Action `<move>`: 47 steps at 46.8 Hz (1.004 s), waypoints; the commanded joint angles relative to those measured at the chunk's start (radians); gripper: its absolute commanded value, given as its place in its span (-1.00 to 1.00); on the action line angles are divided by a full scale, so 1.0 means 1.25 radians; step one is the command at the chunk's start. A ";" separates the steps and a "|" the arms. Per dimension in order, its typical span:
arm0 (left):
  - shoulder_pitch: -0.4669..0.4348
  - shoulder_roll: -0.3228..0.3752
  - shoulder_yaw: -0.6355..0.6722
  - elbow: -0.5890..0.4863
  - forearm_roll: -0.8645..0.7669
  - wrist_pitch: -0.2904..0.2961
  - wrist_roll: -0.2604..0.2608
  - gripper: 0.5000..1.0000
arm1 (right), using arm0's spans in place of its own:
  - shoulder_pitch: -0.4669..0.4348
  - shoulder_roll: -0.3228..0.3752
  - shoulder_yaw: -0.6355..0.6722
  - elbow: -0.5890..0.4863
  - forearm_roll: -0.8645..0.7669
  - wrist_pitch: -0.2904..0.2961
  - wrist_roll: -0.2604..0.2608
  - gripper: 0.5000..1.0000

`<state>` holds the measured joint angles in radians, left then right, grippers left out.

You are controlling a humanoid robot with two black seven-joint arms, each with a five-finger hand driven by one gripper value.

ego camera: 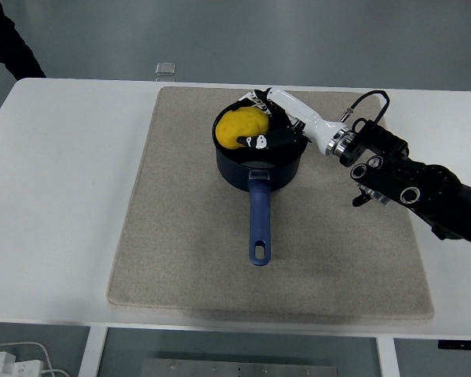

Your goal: Put the potato in the blue pot

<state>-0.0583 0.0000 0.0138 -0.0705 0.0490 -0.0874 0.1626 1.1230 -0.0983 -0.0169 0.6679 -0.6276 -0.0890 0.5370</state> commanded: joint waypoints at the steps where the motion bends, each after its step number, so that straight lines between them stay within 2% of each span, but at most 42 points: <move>1: 0.000 0.000 0.000 0.000 0.000 0.000 0.000 0.99 | 0.001 -0.002 0.004 0.000 0.000 0.001 0.000 -0.05; 4: 0.000 0.000 0.000 0.000 0.000 0.000 0.000 0.99 | 0.001 -0.004 0.006 0.000 0.001 0.001 -0.001 0.16; 10: 0.001 0.000 0.000 0.000 0.000 0.000 0.000 0.99 | 0.001 -0.010 0.007 0.000 0.015 0.001 -0.001 0.45; 19: 0.000 0.000 0.000 0.001 0.000 0.001 0.000 0.99 | 0.001 -0.012 0.011 0.000 0.022 0.001 -0.001 0.66; 33: 0.000 0.000 0.000 0.001 0.000 0.005 0.000 0.99 | 0.001 -0.024 0.015 0.001 0.030 0.009 -0.001 0.70; 44: 0.000 0.000 0.000 0.001 0.000 0.005 0.000 0.99 | 0.013 -0.065 0.017 0.000 0.123 0.011 -0.003 0.70; 47: 0.000 0.000 0.000 0.001 0.000 0.005 0.000 0.99 | 0.017 -0.082 0.018 0.000 0.158 0.010 -0.016 0.70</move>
<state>-0.0583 0.0000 0.0138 -0.0690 0.0490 -0.0812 0.1626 1.1407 -0.1792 0.0044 0.6674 -0.4751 -0.0760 0.5326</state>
